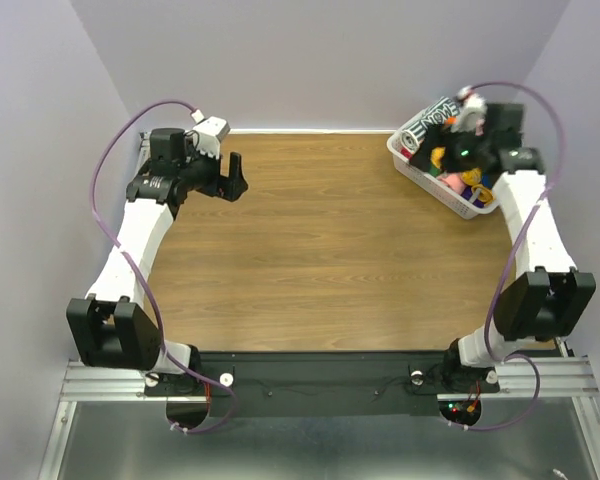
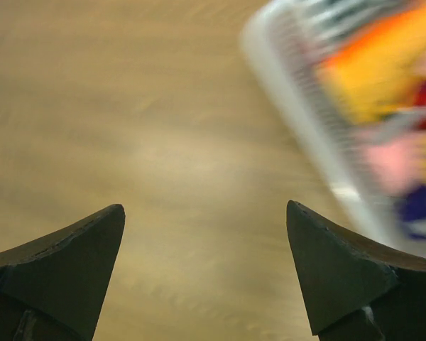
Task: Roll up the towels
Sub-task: Place the rolled towel into the container
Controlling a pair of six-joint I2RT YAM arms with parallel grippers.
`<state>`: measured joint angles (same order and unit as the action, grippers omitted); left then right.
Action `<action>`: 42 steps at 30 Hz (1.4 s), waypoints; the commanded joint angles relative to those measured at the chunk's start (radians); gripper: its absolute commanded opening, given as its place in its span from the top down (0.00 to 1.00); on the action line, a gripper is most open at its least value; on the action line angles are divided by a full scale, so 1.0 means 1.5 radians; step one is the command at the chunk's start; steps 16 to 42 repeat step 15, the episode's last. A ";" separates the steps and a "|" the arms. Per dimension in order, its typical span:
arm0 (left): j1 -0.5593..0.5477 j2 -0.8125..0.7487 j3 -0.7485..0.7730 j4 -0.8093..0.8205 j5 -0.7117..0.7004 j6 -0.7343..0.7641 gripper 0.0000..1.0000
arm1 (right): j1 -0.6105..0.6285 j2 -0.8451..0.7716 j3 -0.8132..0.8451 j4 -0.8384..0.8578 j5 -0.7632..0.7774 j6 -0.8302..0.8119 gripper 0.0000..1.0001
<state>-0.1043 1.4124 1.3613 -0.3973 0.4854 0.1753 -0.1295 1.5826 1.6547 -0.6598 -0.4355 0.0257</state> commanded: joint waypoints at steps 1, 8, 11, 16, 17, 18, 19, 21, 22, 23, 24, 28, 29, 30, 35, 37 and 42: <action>-0.001 -0.078 -0.064 -0.026 -0.020 0.042 0.01 | 0.084 -0.086 -0.143 0.019 0.009 -0.060 0.00; -0.001 -0.150 -0.191 -0.022 -0.097 0.073 0.01 | 0.125 -0.172 -0.331 0.063 0.002 -0.045 0.00; -0.001 -0.167 -0.226 -0.015 -0.094 0.089 0.01 | 0.125 -0.217 -0.393 0.072 -0.017 -0.030 0.00; -0.001 -0.167 -0.237 0.000 -0.093 0.088 0.01 | 0.126 -0.251 -0.405 0.073 0.002 -0.024 0.00; -0.001 -0.167 -0.237 0.000 -0.093 0.088 0.01 | 0.126 -0.251 -0.405 0.073 0.002 -0.024 0.00; -0.001 -0.167 -0.237 0.000 -0.093 0.088 0.01 | 0.126 -0.251 -0.405 0.073 0.002 -0.024 0.00; -0.001 -0.167 -0.237 0.000 -0.093 0.088 0.01 | 0.126 -0.251 -0.405 0.073 0.002 -0.024 0.00; -0.001 -0.167 -0.237 0.000 -0.093 0.088 0.01 | 0.126 -0.251 -0.405 0.073 0.002 -0.024 0.00; -0.001 -0.167 -0.237 0.000 -0.093 0.088 0.01 | 0.126 -0.251 -0.405 0.073 0.002 -0.024 0.00; -0.001 -0.167 -0.237 0.000 -0.093 0.088 0.01 | 0.126 -0.251 -0.405 0.073 0.002 -0.024 0.00; -0.001 -0.167 -0.237 0.000 -0.093 0.088 0.01 | 0.126 -0.251 -0.405 0.073 0.002 -0.024 0.00; -0.001 -0.167 -0.237 0.000 -0.093 0.088 0.01 | 0.126 -0.251 -0.405 0.073 0.002 -0.024 0.00; -0.001 -0.167 -0.237 0.000 -0.093 0.088 0.01 | 0.126 -0.251 -0.405 0.073 0.002 -0.024 0.00; -0.001 -0.167 -0.237 0.000 -0.093 0.088 0.01 | 0.126 -0.251 -0.405 0.073 0.002 -0.024 0.00; -0.001 -0.167 -0.237 0.000 -0.093 0.088 0.01 | 0.126 -0.251 -0.405 0.073 0.002 -0.024 0.00; -0.001 -0.167 -0.237 0.000 -0.093 0.088 0.01 | 0.126 -0.251 -0.405 0.073 0.002 -0.024 0.00; -0.001 -0.167 -0.237 0.000 -0.093 0.088 0.01 | 0.126 -0.251 -0.405 0.073 0.002 -0.024 0.00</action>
